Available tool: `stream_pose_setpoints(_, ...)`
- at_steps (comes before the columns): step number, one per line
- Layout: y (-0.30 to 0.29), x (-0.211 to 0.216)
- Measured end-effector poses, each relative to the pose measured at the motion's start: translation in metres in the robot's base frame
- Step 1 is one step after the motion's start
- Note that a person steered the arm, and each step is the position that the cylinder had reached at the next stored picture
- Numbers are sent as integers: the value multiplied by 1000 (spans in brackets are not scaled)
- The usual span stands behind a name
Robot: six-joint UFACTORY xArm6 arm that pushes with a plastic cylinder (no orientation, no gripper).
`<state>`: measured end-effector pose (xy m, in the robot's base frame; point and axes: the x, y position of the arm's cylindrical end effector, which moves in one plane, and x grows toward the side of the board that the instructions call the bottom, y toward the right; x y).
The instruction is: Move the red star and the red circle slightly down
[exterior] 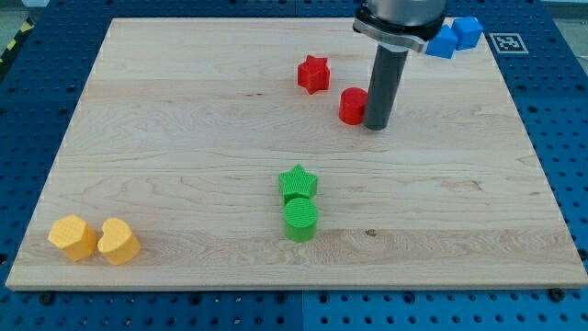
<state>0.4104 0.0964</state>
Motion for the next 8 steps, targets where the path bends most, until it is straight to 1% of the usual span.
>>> stream_pose_setpoints(2, -27, -33)
stream_pose_setpoints(3, -28, -34)
stream_pose_setpoints(5, -28, -13)
stream_pose_setpoints(7, -5, -18)
stream_pose_setpoints(8, 9, -37)
